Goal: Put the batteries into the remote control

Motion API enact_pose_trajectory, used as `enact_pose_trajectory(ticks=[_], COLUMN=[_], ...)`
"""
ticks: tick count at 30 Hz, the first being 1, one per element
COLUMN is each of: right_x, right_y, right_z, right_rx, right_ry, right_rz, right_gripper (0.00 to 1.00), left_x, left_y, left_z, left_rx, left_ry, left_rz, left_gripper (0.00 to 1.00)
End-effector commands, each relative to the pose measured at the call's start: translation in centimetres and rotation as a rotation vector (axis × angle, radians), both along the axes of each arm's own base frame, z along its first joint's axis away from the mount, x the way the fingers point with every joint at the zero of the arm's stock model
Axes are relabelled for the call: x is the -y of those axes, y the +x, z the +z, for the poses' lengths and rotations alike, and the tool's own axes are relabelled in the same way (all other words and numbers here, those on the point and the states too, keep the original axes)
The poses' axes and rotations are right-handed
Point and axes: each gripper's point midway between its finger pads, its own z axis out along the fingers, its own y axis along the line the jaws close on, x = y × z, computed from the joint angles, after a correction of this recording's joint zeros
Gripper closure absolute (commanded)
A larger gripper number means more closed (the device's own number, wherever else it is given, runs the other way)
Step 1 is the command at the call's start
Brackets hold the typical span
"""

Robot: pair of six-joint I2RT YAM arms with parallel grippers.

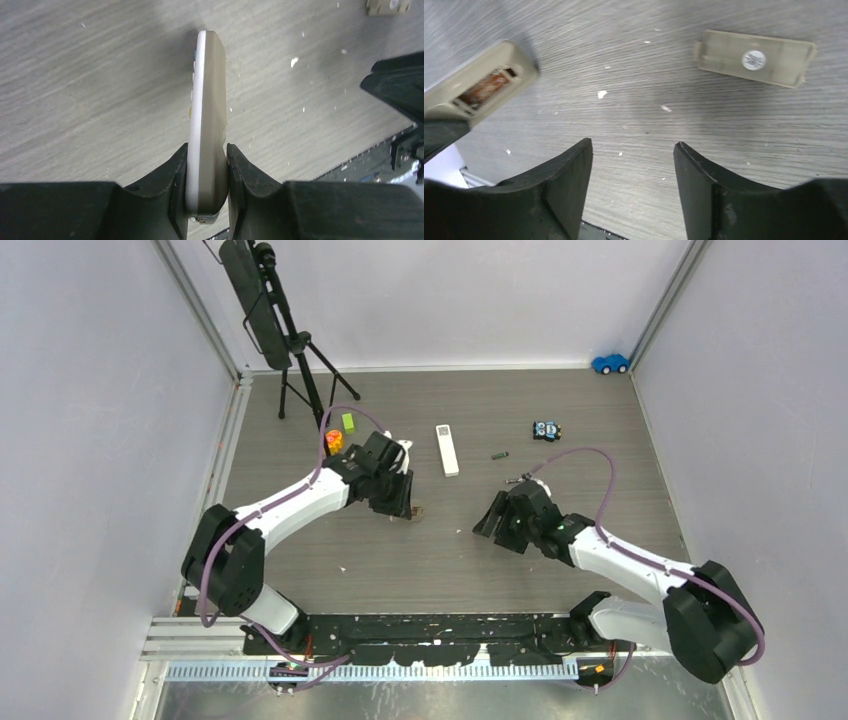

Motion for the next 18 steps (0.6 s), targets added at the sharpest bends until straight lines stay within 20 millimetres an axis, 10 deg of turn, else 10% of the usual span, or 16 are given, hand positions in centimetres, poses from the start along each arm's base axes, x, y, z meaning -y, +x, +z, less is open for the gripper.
enact_pose_trajectory(ticks=[1,5,12,18], right_x=[-2.5,-4.8,-7.9,-9.0], right_y=[1.2,-0.6,-4.1,-6.6], right_z=[6.8,12.3,21.8,23.8], right_rx=[0.207,0.378,0.689,0.734], right_ry=[0.078,0.190,0.393,0.430], right_rz=[0.195,0.440,0.786,0.983], right_gripper=[0.31,0.22,0.20,0.20], left_x=[-0.4,3.1,3.4,2.8], left_y=[-3.0,-7.6,-12.1,-14.5], left_z=[1.2,5.8,11.8,15.9], left_rx=[-0.045,-0.145,-0.084,0.034], left_ry=[-0.039,-0.304,-0.460,-0.561], left_rz=[-0.113,-0.338,-0.567,-0.751], left_gripper=[1.00,1.00,1.00,1.00])
